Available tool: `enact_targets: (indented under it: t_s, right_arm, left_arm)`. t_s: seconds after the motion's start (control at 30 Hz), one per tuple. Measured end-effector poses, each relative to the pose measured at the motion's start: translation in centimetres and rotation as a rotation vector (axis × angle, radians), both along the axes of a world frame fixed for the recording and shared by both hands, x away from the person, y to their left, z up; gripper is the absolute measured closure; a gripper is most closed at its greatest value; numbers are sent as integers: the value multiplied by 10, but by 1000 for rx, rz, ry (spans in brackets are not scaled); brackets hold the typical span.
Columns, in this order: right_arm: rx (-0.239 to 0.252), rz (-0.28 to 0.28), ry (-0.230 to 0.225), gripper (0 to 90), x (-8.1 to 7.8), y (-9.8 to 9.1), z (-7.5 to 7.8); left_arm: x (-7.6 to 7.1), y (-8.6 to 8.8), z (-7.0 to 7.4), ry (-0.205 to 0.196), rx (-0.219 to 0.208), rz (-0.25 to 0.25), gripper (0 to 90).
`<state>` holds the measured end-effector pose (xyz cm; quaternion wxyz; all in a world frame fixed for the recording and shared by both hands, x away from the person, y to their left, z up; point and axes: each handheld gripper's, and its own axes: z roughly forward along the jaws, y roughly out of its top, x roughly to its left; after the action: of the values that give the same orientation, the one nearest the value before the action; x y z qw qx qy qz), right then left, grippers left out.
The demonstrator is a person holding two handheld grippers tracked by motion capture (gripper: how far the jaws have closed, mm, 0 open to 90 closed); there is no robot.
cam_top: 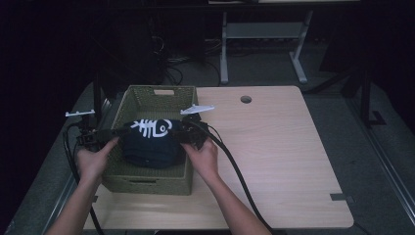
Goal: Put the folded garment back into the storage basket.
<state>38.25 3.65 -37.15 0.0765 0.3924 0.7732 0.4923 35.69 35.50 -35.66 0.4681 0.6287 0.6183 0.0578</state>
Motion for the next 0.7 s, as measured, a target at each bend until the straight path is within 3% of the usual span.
enact_targets:
  t_s: [0.23,0.5,0.6,0.7]
  right_arm:
    - [51,5,-7,502,3,-11,9]
    - [63,37,7,494,4,-14,10]
    - [79,59,14,479,5,-17,11]
    - [125,89,31,467,7,-22,12]
  left_arm:
    - [-3,1,5,-28,-4,13,504]
    - [-7,-5,9,-56,-11,-3,503]
    - [-8,-6,10,-66,-36,-6,494]
    - [-10,-7,12,-84,-55,1,486]
